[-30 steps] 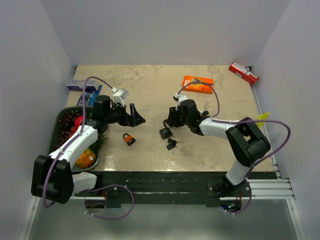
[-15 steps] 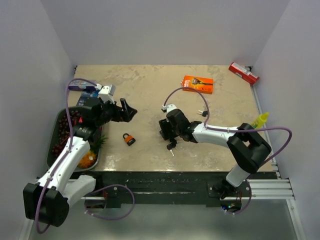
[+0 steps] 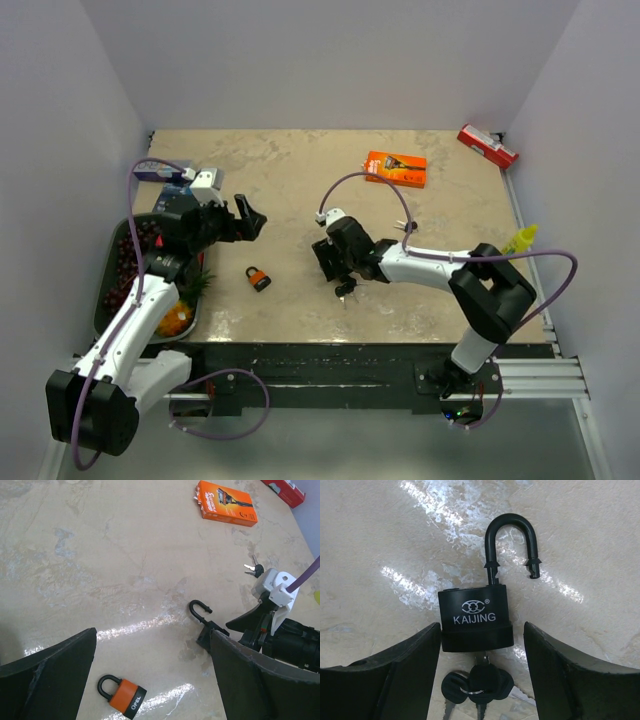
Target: Unlock with the key
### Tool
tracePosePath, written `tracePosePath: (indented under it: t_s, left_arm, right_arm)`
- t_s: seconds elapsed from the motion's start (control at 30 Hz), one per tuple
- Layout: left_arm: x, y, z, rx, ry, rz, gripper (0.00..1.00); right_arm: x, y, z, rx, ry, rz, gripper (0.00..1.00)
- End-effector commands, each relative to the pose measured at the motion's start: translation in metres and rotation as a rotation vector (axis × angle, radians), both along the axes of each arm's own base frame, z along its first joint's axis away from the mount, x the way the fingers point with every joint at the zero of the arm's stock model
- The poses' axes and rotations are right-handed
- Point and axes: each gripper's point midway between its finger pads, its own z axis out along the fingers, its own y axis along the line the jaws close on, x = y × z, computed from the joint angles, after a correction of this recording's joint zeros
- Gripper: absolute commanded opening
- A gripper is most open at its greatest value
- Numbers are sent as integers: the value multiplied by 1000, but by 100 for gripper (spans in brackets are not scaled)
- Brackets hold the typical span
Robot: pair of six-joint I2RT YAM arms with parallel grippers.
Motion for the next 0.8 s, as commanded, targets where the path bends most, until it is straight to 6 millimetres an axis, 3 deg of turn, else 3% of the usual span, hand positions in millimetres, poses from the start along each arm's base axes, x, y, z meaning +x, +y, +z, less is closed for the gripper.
tracePosePath:
  t_s: [0.0, 0.27, 0.37, 0.4, 0.5, 0.77]
  left_arm:
    - [5, 3, 13, 10, -48, 3, 99]
    - [4, 2, 15, 6, -49, 1, 99]
    - [5, 3, 14, 6, -48, 2, 99]
    - [5, 2, 15, 4, -47, 1, 99]
    - [4, 2, 15, 0, -47, -1, 99]
    - [4, 3, 15, -3, -39, 5, 99]
  right_arm:
    - [4, 11, 4, -10, -1, 47, 70]
    - [-1, 24, -9, 5, 61, 94, 68]
    - [3, 30, -6, 40, 66, 61, 57]
    - [5, 33, -3, 55, 66, 48, 49]
    - [17, 44, 5, 116, 65, -45, 39]
    - [61, 91, 26, 279, 51, -222, 40]
